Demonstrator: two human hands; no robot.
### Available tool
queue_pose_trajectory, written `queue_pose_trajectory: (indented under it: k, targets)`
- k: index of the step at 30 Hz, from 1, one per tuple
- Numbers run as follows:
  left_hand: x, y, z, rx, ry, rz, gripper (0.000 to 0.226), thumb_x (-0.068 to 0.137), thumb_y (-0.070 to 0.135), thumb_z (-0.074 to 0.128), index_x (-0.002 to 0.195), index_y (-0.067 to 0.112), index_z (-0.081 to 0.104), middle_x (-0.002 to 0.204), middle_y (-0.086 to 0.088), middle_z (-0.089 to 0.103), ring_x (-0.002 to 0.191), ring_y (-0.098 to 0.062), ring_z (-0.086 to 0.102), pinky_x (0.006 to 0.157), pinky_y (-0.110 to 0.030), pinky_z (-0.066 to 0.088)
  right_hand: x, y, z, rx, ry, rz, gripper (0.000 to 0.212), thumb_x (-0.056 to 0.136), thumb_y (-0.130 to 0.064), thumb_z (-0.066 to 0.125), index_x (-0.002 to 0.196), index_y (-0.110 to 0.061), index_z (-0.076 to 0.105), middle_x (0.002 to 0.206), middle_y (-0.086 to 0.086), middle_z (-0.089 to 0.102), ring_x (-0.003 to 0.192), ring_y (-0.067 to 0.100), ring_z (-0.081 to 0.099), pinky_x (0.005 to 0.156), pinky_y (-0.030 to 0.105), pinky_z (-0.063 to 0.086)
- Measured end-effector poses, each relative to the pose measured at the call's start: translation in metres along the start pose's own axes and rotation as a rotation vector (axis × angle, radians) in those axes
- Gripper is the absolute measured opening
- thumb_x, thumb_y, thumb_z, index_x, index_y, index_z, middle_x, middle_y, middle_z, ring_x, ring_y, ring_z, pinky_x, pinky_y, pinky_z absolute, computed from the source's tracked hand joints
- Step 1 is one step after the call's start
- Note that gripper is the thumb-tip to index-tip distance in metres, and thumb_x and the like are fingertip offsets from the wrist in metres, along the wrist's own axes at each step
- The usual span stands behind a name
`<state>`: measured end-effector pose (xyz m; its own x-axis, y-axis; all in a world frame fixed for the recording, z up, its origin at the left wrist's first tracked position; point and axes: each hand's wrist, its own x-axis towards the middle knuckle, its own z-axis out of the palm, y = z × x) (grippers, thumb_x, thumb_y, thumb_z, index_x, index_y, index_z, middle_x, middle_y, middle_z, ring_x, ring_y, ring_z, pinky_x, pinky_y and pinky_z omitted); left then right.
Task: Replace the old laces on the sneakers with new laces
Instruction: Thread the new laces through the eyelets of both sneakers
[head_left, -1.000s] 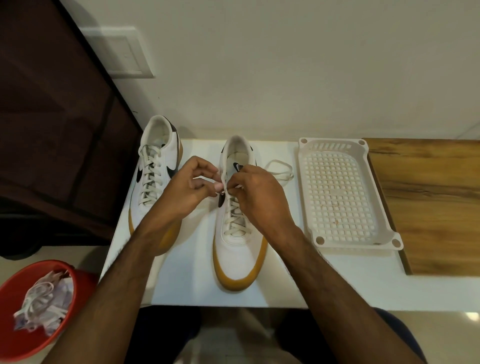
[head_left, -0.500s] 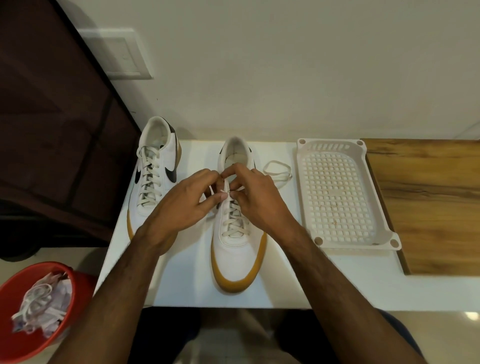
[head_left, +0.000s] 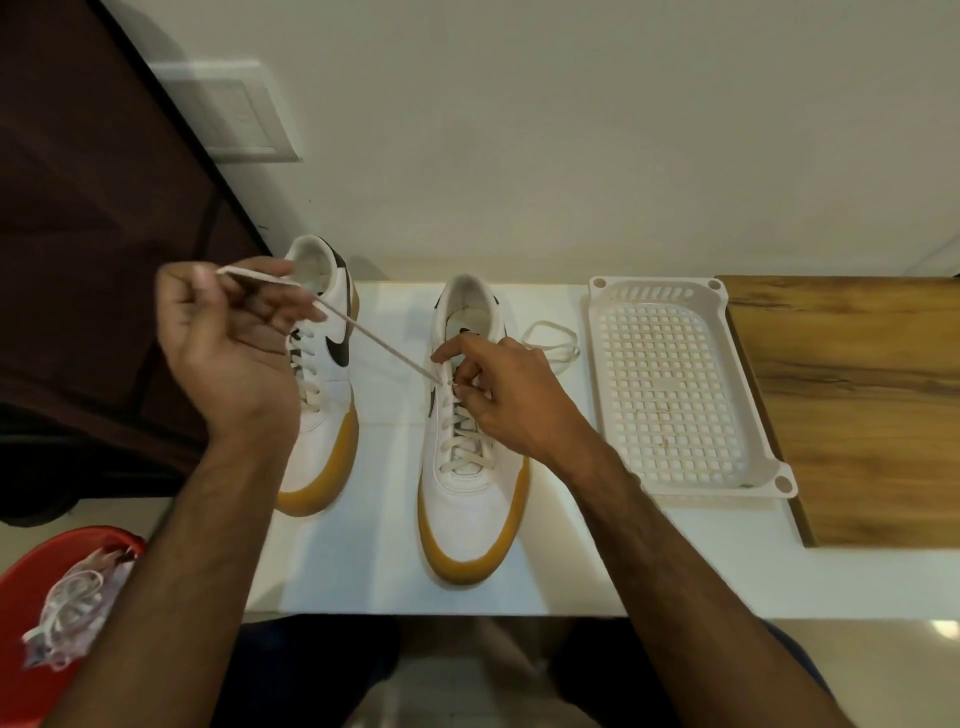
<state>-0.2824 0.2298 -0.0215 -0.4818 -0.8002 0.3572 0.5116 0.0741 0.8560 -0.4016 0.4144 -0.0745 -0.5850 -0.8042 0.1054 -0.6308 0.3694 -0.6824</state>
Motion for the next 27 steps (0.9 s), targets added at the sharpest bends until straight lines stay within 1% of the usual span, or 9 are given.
queue_pose_trajectory:
  k: [7, 10, 12, 14, 17, 19, 21, 24, 27]
  targets:
    - [-0.002, 0.011, 0.017, 0.091, -0.015, 0.056, 0.018, 0.108, 0.014, 0.039, 0.091, 0.012, 0.047, 0.077, -0.007, 0.059, 0.062, -0.022, 0.051, 0.061, -0.038, 0.049, -0.001, 0.000, 0.000, 0.001, -0.022, -0.011, 0.041, 0.091, -0.010, 0.066, 0.124, -0.033, 0.061, 0.083, -0.025, 0.056, 0.092, 0.013, 0.060, 0.093, 0.050, 0.049]
    - [-0.007, 0.005, 0.019, 0.239, -0.097, 0.004, 0.010, 0.104, 0.013, 0.054, 0.097, 0.007, 0.059, 0.079, -0.003, 0.061, 0.065, -0.017, 0.056, 0.063, -0.033, 0.053, -0.003, 0.003, -0.011, 0.150, -0.028, 0.006, 0.045, 0.089, -0.002, 0.066, 0.125, -0.028, 0.063, 0.096, -0.018, 0.063, 0.085, 0.009, 0.061, 0.082, 0.030, 0.055]
    - [-0.010, 0.000, 0.020, 0.365, -0.148, 0.018, 0.008, 0.098, 0.008, 0.062, 0.104, 0.006, 0.067, 0.081, 0.000, 0.066, 0.069, -0.015, 0.061, 0.066, -0.029, 0.054, -0.002, 0.006, -0.022, 0.299, 0.091, 0.066, 0.042, 0.088, 0.004, 0.064, 0.121, -0.023, 0.066, 0.104, -0.010, 0.067, 0.080, 0.006, 0.061, 0.068, 0.015, 0.049]
    - [-0.015, -0.004, 0.024, 0.472, -0.197, 0.027, 0.011, 0.095, 0.011, 0.067, 0.103, 0.016, 0.074, 0.086, 0.009, 0.073, 0.080, -0.014, 0.067, 0.070, -0.031, 0.055, -0.001, 0.012, -0.031, 0.371, 0.270, 0.172, 0.035, 0.089, 0.004, 0.062, 0.112, -0.021, 0.069, 0.102, -0.007, 0.069, 0.074, 0.001, 0.060, 0.063, 0.010, 0.044]
    - [-0.026, -0.019, 0.029, 0.597, -0.285, -0.003, 0.019, 0.094, 0.017, 0.069, 0.110, 0.025, 0.076, 0.094, 0.008, 0.076, 0.097, -0.017, 0.067, 0.082, -0.039, 0.051, -0.001, 0.021, -0.033, 0.375, 0.315, 0.274, 0.031, 0.094, -0.002, 0.058, 0.111, -0.024, 0.071, 0.097, -0.004, 0.067, 0.067, -0.001, 0.059, 0.058, 0.010, 0.042]
    - [-0.035, -0.031, 0.032, 0.694, -0.352, -0.027, 0.027, 0.094, 0.020, 0.070, 0.119, 0.029, 0.072, 0.093, 0.009, 0.075, 0.103, -0.017, 0.063, 0.091, -0.037, 0.047, -0.001, 0.020, -0.028, 0.296, 0.223, 0.219, 0.035, 0.098, -0.007, 0.055, 0.120, -0.030, 0.069, 0.100, -0.001, 0.062, 0.077, 0.004, 0.061, 0.068, 0.012, 0.046]
    - [-0.039, -0.040, 0.035, 0.745, -0.387, -0.026, 0.024, 0.093, 0.022, 0.071, 0.116, 0.029, 0.073, 0.091, 0.011, 0.075, 0.104, -0.014, 0.064, 0.098, -0.037, 0.045, 0.000, 0.016, -0.020, 0.178, 0.136, 0.153, 0.032, 0.101, -0.014, 0.055, 0.127, -0.029, 0.067, 0.103, -0.001, 0.056, 0.086, 0.006, 0.060, 0.078, 0.014, 0.048]
    - [-0.040, -0.054, 0.035, 0.807, -0.421, 0.024, 0.010, 0.092, 0.018, 0.071, 0.098, 0.023, 0.077, 0.091, 0.014, 0.074, 0.097, -0.004, 0.065, 0.091, -0.038, 0.049, 0.002, 0.010, -0.010, 0.085, 0.123, 0.157, 0.018, 0.102, -0.028, 0.057, 0.116, -0.022, 0.069, 0.100, -0.006, 0.052, 0.078, 0.001, 0.057, 0.072, 0.014, 0.045]
    - [-0.046, -0.066, 0.035, 0.869, -0.492, 0.123, 0.009, 0.090, 0.013, 0.072, 0.095, 0.018, 0.076, 0.091, 0.014, 0.067, 0.088, 0.000, 0.059, 0.081, -0.039, 0.051, 0.003, 0.009, -0.007, 0.101, 0.224, 0.202, 0.007, 0.095, -0.028, 0.066, 0.098, -0.022, 0.068, 0.092, -0.007, 0.058, 0.077, 0.004, 0.059, 0.069, 0.022, 0.049]
